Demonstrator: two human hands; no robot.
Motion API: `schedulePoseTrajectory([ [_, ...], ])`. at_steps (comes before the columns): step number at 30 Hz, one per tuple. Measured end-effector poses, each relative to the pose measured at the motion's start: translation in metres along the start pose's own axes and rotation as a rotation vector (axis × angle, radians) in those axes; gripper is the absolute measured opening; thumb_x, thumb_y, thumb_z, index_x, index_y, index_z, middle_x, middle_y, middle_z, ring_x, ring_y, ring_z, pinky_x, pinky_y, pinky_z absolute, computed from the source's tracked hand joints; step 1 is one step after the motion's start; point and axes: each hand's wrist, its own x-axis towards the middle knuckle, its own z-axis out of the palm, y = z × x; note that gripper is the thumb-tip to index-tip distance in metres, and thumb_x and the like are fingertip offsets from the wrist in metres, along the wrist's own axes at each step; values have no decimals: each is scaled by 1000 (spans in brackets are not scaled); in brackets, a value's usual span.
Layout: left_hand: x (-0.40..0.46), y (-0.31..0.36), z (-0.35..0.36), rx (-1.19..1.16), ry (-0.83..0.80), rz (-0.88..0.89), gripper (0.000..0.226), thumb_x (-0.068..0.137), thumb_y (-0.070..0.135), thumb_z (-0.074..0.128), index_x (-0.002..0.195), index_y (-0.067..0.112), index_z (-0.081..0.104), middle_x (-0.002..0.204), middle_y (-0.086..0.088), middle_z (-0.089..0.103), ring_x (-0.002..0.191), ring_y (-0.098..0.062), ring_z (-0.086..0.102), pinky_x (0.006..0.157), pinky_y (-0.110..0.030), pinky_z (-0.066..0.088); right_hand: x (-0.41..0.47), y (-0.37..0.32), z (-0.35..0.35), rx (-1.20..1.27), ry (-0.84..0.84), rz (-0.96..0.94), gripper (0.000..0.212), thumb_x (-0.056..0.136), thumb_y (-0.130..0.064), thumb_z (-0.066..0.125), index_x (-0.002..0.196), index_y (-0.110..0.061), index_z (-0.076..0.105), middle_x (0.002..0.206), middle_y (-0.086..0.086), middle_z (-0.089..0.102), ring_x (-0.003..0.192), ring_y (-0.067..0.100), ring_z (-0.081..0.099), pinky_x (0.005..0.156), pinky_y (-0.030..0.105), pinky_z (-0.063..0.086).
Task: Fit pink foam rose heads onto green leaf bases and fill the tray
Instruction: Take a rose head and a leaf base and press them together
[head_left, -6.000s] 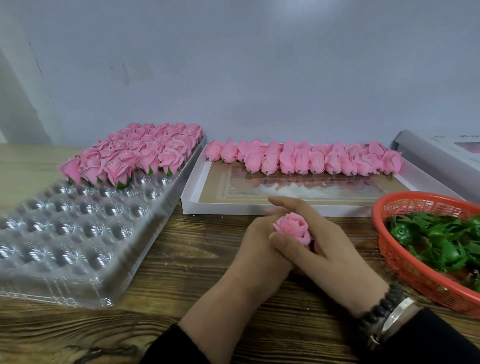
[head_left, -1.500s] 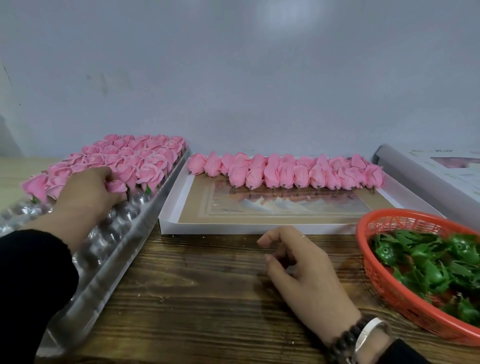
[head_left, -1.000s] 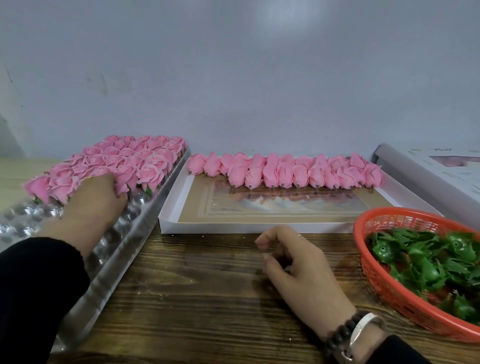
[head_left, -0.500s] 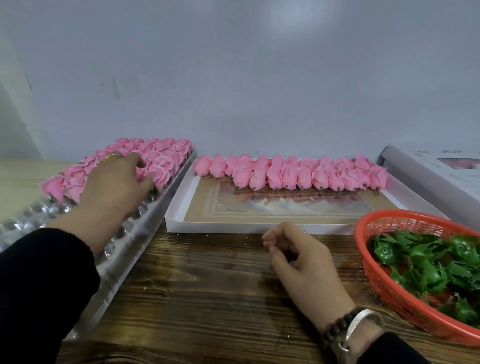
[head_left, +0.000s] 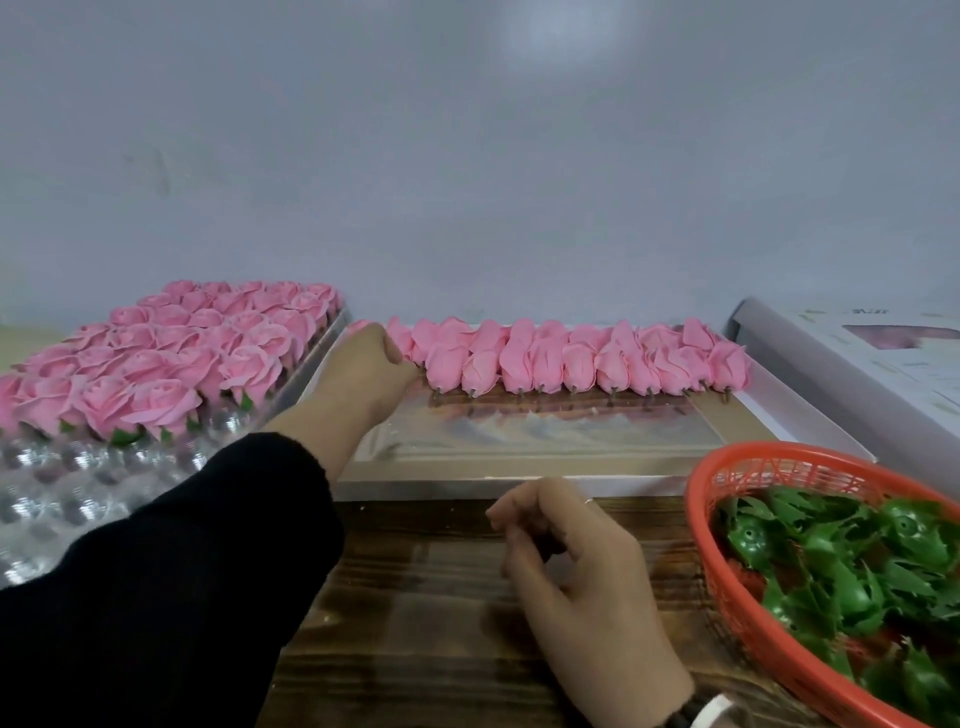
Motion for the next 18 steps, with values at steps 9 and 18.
schedulePoseTrajectory([
  [9,47,-11,44,73,-118,-132,17,86,14,54,93,-1,54,86,-16,54,99,-36,56,76,-30,39,4,5,2,58,38,87,25,69,-13,52,82,-34,59,70,-14,59,59,2,54,49,8,38],
  [18,60,-13,70,99,-61,-101,20,83,39,51,87,21,58,89,-2,56,75,-22,53,73,-33,38,5,7,2,31,22,70,17,69,-22,51,81,-32,58,76,-11,60,61,-3,53,55,2,35],
])
